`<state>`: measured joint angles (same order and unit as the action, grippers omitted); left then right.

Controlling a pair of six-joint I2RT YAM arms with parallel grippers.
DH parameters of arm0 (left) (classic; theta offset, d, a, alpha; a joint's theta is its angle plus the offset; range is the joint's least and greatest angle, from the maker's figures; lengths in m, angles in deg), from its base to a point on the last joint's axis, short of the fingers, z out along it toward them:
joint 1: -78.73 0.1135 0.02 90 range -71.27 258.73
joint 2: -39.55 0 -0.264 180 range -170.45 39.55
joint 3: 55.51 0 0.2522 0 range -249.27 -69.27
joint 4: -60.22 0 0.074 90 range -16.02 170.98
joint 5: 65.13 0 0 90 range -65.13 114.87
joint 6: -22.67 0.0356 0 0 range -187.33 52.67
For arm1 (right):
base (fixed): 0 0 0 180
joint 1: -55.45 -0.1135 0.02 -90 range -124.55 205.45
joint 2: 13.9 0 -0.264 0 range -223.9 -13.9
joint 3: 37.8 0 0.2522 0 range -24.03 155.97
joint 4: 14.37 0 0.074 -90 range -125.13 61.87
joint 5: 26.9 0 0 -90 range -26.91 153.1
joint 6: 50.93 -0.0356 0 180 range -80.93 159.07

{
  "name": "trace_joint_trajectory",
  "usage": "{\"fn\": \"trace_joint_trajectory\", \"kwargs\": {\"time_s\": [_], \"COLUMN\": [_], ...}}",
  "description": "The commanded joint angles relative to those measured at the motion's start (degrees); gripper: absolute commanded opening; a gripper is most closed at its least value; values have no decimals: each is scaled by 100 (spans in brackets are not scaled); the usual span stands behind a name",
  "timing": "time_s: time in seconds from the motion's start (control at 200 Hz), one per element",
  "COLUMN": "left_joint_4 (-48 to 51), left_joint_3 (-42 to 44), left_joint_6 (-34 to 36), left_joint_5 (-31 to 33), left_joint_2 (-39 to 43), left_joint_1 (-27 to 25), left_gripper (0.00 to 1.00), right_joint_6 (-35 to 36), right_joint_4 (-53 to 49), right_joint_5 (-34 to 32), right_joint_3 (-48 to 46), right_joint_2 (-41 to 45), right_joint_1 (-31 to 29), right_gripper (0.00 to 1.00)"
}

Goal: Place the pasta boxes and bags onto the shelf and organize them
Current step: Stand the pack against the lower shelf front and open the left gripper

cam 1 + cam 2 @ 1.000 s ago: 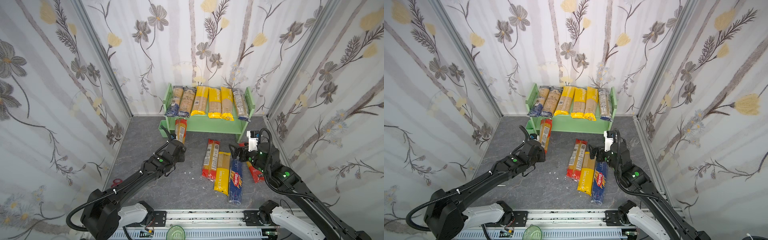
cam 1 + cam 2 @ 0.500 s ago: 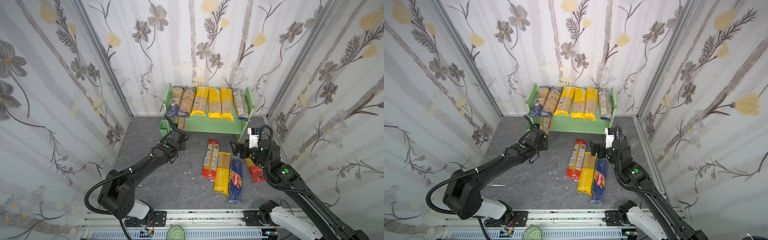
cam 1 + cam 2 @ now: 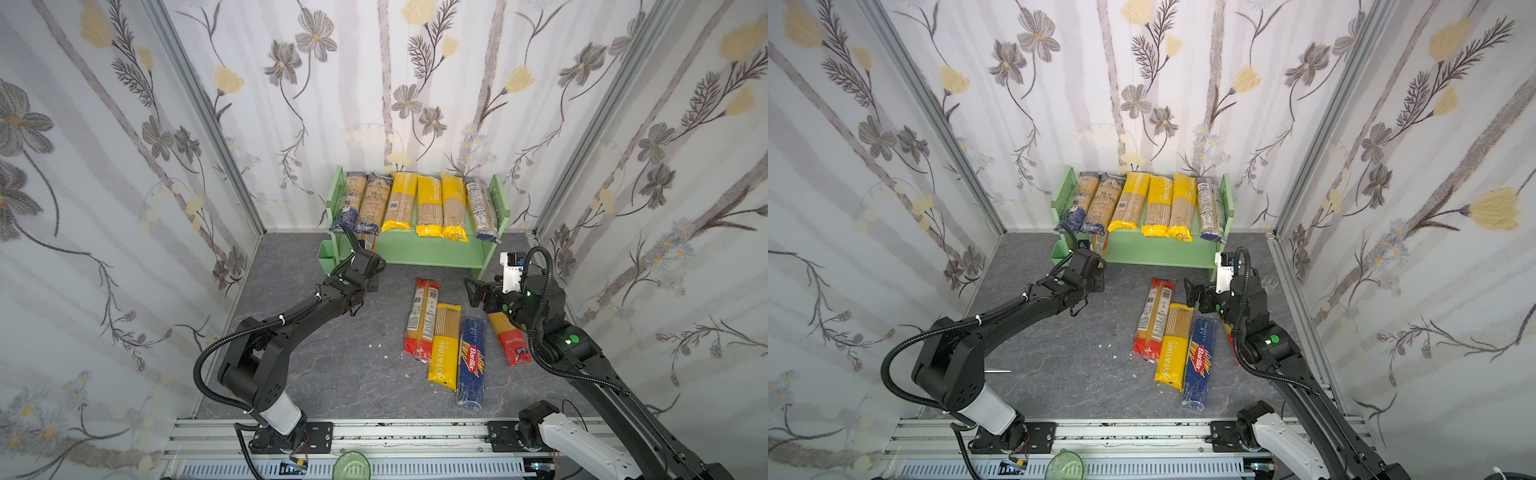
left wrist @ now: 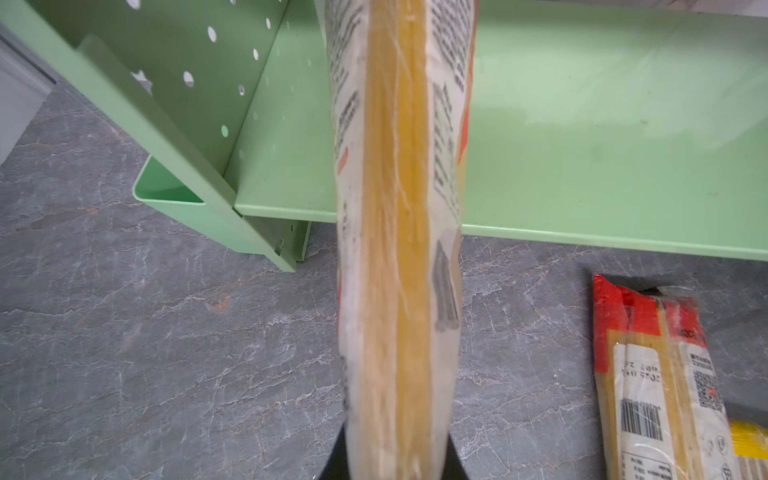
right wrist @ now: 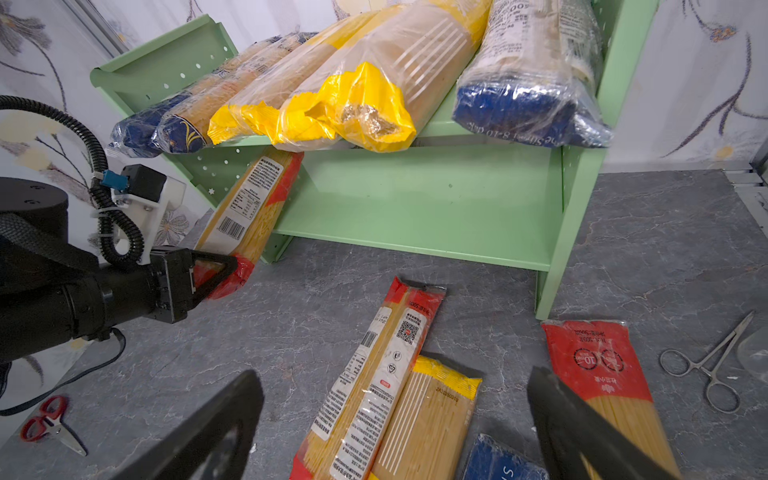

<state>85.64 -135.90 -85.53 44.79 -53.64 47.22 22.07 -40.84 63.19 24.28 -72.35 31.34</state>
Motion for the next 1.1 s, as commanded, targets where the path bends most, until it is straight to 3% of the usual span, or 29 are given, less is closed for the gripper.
{"fn": "trace_joint_trajectory", "kwargs": {"time_s": [0.0, 0.185, 0.46, 0.555, 0.665, 0.789, 1.099], "left_joint_4": [-980, -1034, -1025, -1018, -1007, -999, -973], "left_joint_3": [-150, -303, -589, -647, -648, -536, 60], "left_joint_6": [96, 141, 180, 197, 201, 211, -56], "left_joint_5": [493, 591, 600, 627, 642, 602, 336], "left_joint_2": [-65, -295, -592, -630, -622, -547, 99], "left_joint_1": [13, 30, 125, 162, 191, 188, 184], "left_gripper": [0, 1, 21, 32, 55, 67, 72], "right_joint_6": [56, 38, 48, 62, 65, 71, 30], "right_joint_4": [210, 183, 82, 39, 23, -6, -58], "right_joint_5": [96, 91, 60, 34, 11, -9, -1], "right_joint_3": [-13, -10, 37, 55, 74, 109, 228], "right_joint_2": [-7, 27, 83, 89, 108, 99, 41], "right_joint_1": [4, 20, 21, 28, 38, 47, 44], "right_gripper": [100, 100, 100, 100, 100, 100, 100]}}
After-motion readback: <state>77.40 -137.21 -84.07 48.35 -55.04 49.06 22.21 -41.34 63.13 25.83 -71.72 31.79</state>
